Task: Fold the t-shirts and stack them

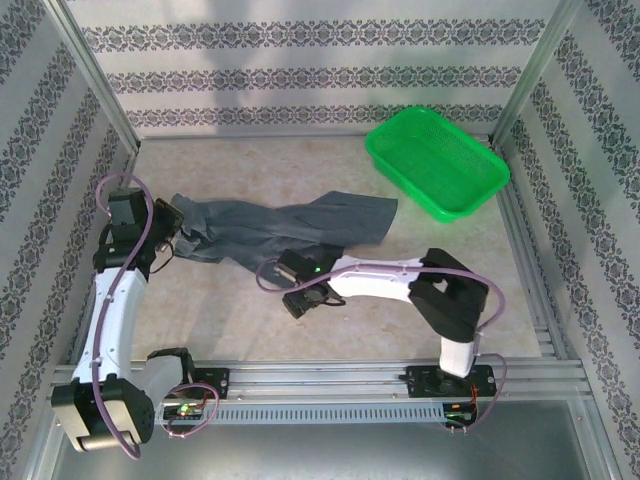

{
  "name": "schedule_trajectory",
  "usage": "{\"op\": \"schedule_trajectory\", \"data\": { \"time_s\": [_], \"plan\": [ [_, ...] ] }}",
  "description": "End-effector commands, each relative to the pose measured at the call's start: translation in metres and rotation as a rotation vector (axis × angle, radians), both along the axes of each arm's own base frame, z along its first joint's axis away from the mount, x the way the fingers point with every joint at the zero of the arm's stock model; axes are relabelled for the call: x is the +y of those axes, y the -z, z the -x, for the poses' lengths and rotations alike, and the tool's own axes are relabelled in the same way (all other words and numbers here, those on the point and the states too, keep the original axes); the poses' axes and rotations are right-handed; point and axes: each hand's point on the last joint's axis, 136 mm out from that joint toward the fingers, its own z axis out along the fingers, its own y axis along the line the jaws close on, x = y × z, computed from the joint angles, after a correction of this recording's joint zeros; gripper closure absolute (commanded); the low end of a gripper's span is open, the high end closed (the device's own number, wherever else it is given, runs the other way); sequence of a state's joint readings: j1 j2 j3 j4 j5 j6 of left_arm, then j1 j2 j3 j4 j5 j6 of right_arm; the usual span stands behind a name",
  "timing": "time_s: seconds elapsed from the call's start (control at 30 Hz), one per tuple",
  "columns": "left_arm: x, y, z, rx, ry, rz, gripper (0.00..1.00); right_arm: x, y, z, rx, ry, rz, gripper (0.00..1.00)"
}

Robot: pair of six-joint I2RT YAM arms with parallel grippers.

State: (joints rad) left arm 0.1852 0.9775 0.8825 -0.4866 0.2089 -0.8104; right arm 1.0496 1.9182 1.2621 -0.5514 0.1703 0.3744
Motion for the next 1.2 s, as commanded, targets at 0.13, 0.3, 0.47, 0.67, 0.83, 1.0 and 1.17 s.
{"op": "schedule_trajectory", "data": {
  "time_s": [0.13,0.3,0.47,0.67,0.83,1.0,1.17],
  "plan": [
    [-0.001,0.037,0.039,0.092,0.001,-0.040,1.00,-0.006,0.004,-0.019,-0.048,0.001,0.111,0.85],
    [0.001,0.019,0.048,0.062,-0.006,-0.074,1.00,-0.011,-0.063,-0.029,-0.171,0.037,-0.008,1.00],
    [0.006,-0.020,0.048,-0.001,-0.043,-0.094,1.00,-0.039,-0.183,-0.046,-0.363,0.135,-0.215,1.00],
    [0.027,-0.093,0.080,-0.153,-0.188,-0.189,1.00,-0.086,-0.310,-0.044,-0.634,0.199,-0.401,1.00],
    [0.031,-0.160,0.119,-0.348,-0.253,-0.247,1.00,-0.127,-0.383,-0.026,-0.789,0.243,-0.539,1.00],
    [0.025,-0.220,0.136,-0.511,-0.246,-0.272,1.00,-0.164,-0.441,-0.024,-0.915,0.323,-0.629,1.00],
    [0.021,-0.251,0.096,-0.581,-0.196,-0.231,1.00,-0.177,-0.458,-0.069,-0.903,0.411,-0.687,1.00]
  ]
}}
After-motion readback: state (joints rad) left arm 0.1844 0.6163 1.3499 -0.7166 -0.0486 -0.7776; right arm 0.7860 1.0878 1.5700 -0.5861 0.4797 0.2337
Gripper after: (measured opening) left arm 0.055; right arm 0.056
